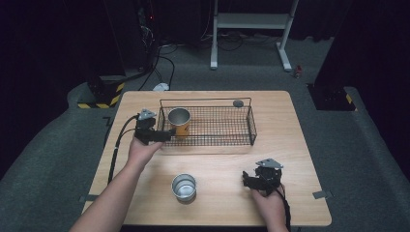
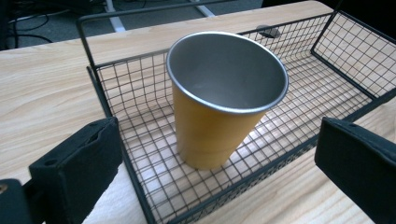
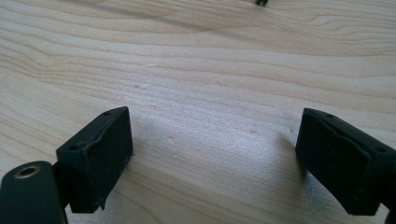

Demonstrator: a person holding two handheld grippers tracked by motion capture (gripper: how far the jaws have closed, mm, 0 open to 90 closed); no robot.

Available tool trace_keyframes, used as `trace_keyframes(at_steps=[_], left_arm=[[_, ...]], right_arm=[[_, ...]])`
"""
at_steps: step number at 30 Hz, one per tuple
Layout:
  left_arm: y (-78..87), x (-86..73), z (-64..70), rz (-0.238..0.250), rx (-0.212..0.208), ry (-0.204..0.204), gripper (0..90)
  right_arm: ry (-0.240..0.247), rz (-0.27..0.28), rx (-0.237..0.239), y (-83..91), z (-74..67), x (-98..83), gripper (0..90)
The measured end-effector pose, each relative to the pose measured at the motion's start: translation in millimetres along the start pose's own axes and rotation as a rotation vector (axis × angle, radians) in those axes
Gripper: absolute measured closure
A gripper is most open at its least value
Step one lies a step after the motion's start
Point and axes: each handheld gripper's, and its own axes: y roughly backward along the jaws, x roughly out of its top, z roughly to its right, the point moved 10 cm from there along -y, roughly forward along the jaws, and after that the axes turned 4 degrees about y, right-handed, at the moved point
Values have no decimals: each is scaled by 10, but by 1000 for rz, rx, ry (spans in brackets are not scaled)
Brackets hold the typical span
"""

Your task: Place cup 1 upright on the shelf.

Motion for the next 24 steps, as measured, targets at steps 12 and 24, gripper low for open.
trace_keyframes(at_steps=[12,24], left_arm=[[218,-124,-52,-4,4,-1,25],[354,-478,-196,-32,5,15,29]], right_arm=[[0,0,0,0,-1,0,109],[-1,0,0,0,-1,0,109]])
